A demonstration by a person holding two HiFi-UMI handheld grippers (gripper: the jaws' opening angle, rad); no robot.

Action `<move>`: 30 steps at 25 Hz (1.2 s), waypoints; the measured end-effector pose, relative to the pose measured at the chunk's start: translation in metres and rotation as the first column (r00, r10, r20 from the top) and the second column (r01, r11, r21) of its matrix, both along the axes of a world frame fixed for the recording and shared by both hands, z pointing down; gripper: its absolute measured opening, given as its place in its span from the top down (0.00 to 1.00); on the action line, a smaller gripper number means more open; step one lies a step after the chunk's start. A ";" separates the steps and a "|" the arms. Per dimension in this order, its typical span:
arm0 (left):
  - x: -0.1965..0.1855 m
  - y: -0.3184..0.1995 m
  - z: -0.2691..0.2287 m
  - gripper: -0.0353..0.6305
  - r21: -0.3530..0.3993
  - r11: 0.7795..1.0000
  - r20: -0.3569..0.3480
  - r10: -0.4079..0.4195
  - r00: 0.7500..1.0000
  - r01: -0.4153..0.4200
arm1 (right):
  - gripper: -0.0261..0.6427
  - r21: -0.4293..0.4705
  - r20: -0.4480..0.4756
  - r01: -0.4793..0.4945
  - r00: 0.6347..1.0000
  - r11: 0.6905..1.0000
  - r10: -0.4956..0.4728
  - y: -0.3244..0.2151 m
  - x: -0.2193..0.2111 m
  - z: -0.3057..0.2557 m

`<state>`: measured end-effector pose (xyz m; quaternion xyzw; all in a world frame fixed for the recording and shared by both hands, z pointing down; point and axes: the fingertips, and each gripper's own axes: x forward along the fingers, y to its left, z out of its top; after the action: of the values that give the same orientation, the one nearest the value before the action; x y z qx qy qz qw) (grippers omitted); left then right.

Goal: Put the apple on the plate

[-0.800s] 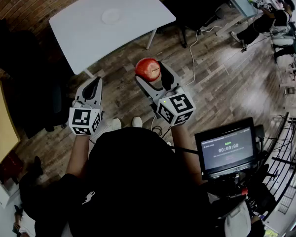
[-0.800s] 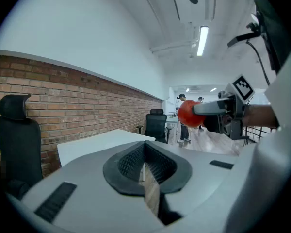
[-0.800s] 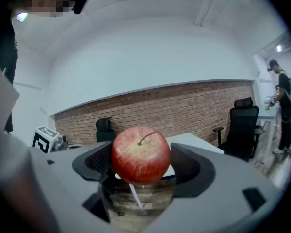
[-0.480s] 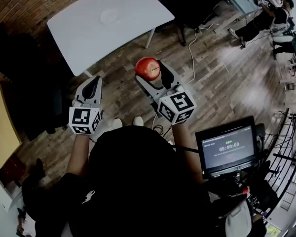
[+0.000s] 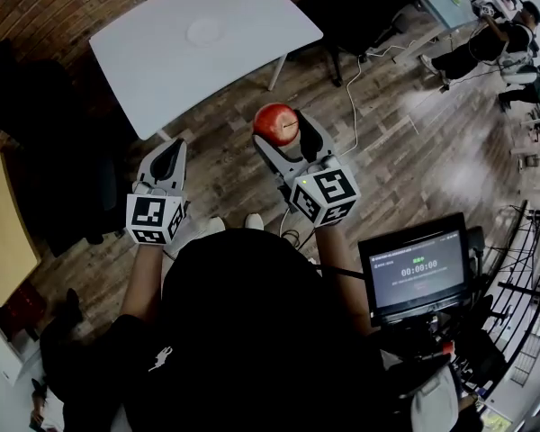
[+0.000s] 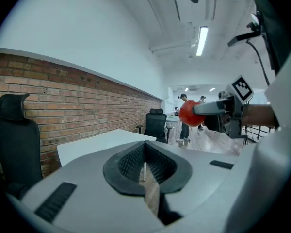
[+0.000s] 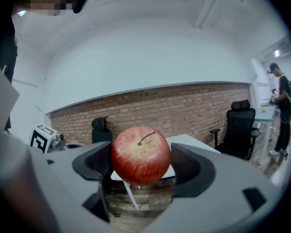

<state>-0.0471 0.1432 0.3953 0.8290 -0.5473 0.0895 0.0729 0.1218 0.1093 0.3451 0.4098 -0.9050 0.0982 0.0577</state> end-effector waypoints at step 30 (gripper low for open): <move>-0.011 -0.010 -0.007 0.94 -0.016 1.000 -0.046 0.024 0.999 -0.025 | 0.39 0.000 -0.025 -0.034 0.999 0.999 0.034 -0.004 -0.010 -0.011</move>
<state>-0.0579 0.1327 0.3879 0.8368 -0.5345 0.0759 0.0912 0.1117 0.1055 0.3340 0.4262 -0.8972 0.0944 0.0676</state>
